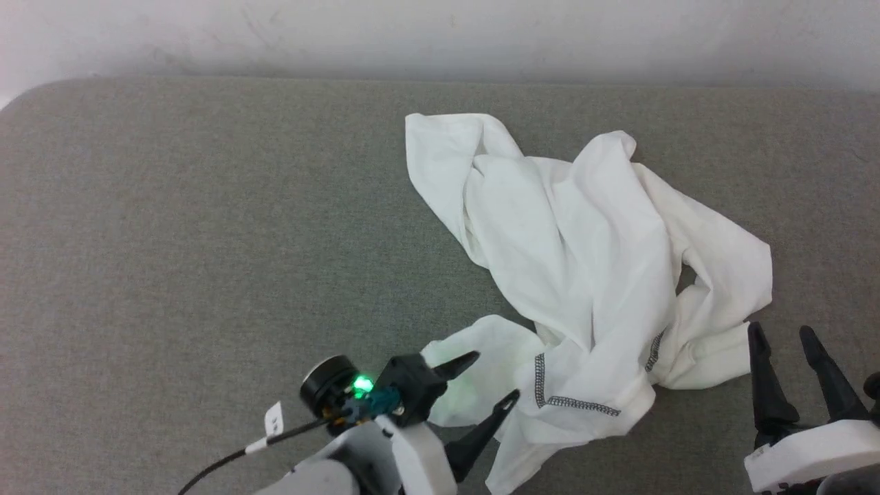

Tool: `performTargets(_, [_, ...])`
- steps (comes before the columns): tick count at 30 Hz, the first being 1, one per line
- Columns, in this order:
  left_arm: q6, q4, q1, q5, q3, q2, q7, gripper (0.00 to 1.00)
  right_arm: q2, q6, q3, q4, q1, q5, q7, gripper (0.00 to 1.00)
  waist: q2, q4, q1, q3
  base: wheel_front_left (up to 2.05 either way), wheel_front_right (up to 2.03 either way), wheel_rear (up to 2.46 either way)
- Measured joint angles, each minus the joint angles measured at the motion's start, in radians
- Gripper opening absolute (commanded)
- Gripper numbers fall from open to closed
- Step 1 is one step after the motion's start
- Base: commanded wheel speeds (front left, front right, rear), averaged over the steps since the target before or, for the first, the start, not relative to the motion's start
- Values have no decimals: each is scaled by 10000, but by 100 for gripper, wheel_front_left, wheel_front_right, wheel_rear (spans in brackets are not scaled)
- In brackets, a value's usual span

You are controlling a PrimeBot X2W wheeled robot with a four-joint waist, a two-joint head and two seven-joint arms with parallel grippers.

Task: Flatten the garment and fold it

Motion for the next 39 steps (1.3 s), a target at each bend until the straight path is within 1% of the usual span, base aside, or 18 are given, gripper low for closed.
performTargets(2, [545, -449, 400, 282, -36, 449, 77, 100, 2, 0, 2, -4, 60, 0, 58, 100, 0, 66, 0, -34, 0, 0, 0])
performTargets(4, [947, -882, 795, 464, -102, 644, 90, 100, 0, 0, -13, -12, 68, 0, 61, 100, 0, 139, 0, -44, 0, 0, 0])
performTargets(6, [1204, -1214, 1200, 464, -226, 585, 92, 100, 2, 0, -15, -12, 71, 0, 63, 100, 0, 213, 0, -40, 0, 0, 0])
performTargets(10, [1465, -1181, 1551, 639, -604, 376, 178, 100, 2, 0, 56, -10, 69, 0, 65, 100, 0, 301, 1, 1, 0, 0, 0])
performTargets(14, [1465, -623, 1543, 706, -878, -102, 424, 100, 2, 0, 127, -12, 53, 0, 67, 100, 0, 318, 0, 64, 0, 0, 0])
performTargets(19, [1434, 537, 1426, 755, -1143, -468, 729, 100, 4, 0, 111, -61, 41, -6, 79, 100, 0, 235, 1, 171, 0, 0, 0])
performTargets(25, [1080, 1766, 1141, 713, -1216, -993, 581, 100, 2, 0, -25, -88, 17, -6, 79, 100, 0, 20, 0, 212, 0, 0, 0])
performTargets(26, [1022, 1896, 1115, 671, -1210, -1074, 504, 76, 2, 0, -36, -86, 14, -4, 79, 100, 0, -16, 1, 204, 0, 0, 0])
performTargets(27, [993, 2011, 1101, 627, -1198, -1143, 426, 0, 4, 0, -56, -86, 14, -4, 77, 100, 0, -48, 0, 192, 0, 0, 0])
performTargets(29, [840, 2161, 1090, 470, -1152, -1244, 357, 0, 2, 0, -105, -86, 15, -2, 73, 100, 0, -95, 1, 157, 0, 0, 0])
performTargets(34, [729, 2219, 1098, 255, -1091, -1210, 290, 0, 2, 0, -173, -50, 28, 0, 63, 100, 0, -103, 1, 22, 0, 0, 0])
performTargets(37, [721, 1574, 1177, -290, -746, -993, 295, 0, 4, 0, -211, -27, 53, 17, 61, 100, 0, -64, 1, -89, 0, 0, 0])
performTargets(39, [640, 627, 1323, -882, -349, -759, 299, 0, 2, 0, -242, 2, 61, 36, 58, 100, 0, -3, 1, -154, 0, 0, 0])
